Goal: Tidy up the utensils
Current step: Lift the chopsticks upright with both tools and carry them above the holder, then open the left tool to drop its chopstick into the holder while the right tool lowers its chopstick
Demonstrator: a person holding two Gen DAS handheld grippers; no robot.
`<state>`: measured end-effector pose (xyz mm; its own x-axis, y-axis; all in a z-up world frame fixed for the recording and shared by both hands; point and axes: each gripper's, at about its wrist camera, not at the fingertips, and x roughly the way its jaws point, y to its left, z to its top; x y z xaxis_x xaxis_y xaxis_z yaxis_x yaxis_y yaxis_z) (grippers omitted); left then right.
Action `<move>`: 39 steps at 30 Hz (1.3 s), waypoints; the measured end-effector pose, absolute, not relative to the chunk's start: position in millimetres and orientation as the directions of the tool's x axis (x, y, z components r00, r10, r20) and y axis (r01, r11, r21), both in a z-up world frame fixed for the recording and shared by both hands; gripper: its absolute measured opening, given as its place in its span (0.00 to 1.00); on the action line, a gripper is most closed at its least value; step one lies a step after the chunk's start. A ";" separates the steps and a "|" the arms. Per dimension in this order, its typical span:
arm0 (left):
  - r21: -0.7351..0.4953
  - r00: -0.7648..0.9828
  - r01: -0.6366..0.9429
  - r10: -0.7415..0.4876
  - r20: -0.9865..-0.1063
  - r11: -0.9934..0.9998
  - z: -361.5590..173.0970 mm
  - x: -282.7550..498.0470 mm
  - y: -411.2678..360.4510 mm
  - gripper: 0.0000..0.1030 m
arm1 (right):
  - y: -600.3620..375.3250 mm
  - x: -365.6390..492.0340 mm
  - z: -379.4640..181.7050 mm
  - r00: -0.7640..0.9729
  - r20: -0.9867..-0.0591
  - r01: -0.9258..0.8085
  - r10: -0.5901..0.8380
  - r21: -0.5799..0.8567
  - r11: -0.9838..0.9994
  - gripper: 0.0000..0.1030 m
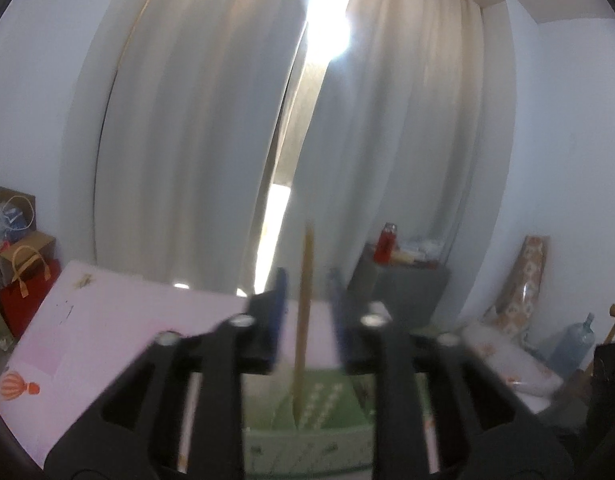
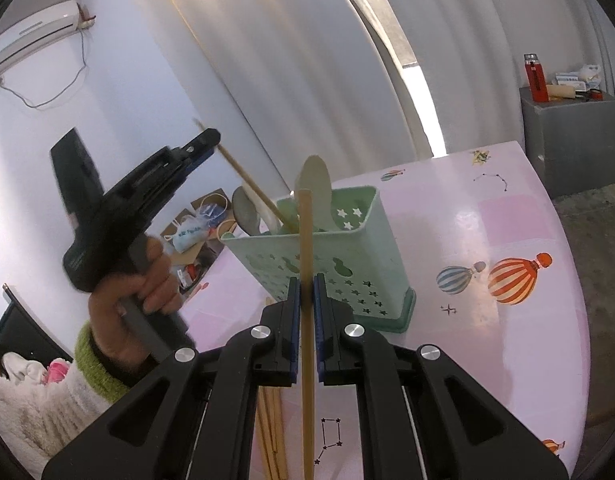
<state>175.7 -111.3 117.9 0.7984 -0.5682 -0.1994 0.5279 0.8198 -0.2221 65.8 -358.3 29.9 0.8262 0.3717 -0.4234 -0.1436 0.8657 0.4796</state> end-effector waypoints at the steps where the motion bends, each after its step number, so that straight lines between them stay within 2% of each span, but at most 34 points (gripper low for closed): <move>1: -0.223 0.796 0.529 -0.570 -0.205 0.819 116.2 174.7 -110.1 0.33 | -357.9 66.0 29.6 0.825 -0.427 -0.141 0.370 0.479 0.867 0.07; 3: -0.224 0.792 0.525 -0.568 -0.225 0.821 114.7 169.6 -105.2 0.43 | -356.7 66.3 29.4 0.823 -0.434 -0.134 0.365 0.476 0.869 0.07; 11: -0.161 0.779 0.474 -0.498 -0.383 0.866 95.7 153.3 -88.8 0.62 | -349.3 66.5 32.7 0.820 -0.447 -0.133 0.357 0.457 0.879 0.07; 15: -0.104 0.788 0.396 -0.396 -0.471 0.912 81.6 149.6 -71.2 0.69 | -344.8 68.0 39.0 0.824 -0.446 -0.142 0.349 0.433 0.890 0.07; 20: -0.074 0.789 0.322 -0.310 -0.530 0.944 64.1 151.0 -60.4 0.80 | -336.4 70.7 63.4 0.849 -0.407 -0.175 0.337 0.386 0.906 0.07; 26: -0.027 0.792 0.230 -0.203 -0.575 0.973 51.1 151.1 -43.9 0.86 | -323.9 83.2 121.0 0.906 -0.285 -0.231 0.312 0.286 0.930 0.07; 34: -0.031 0.779 0.161 -0.146 -0.609 0.986 40.6 159.0 -22.4 0.87 | -305.5 118.5 172.3 0.958 -0.068 -0.265 0.280 0.175 0.948 0.07; 39: -0.053 0.782 0.133 -0.137 -0.608 0.990 43.3 162.1 -16.3 0.88 | -291.5 147.5 172.9 0.966 -0.030 -0.249 0.256 0.146 0.957 0.07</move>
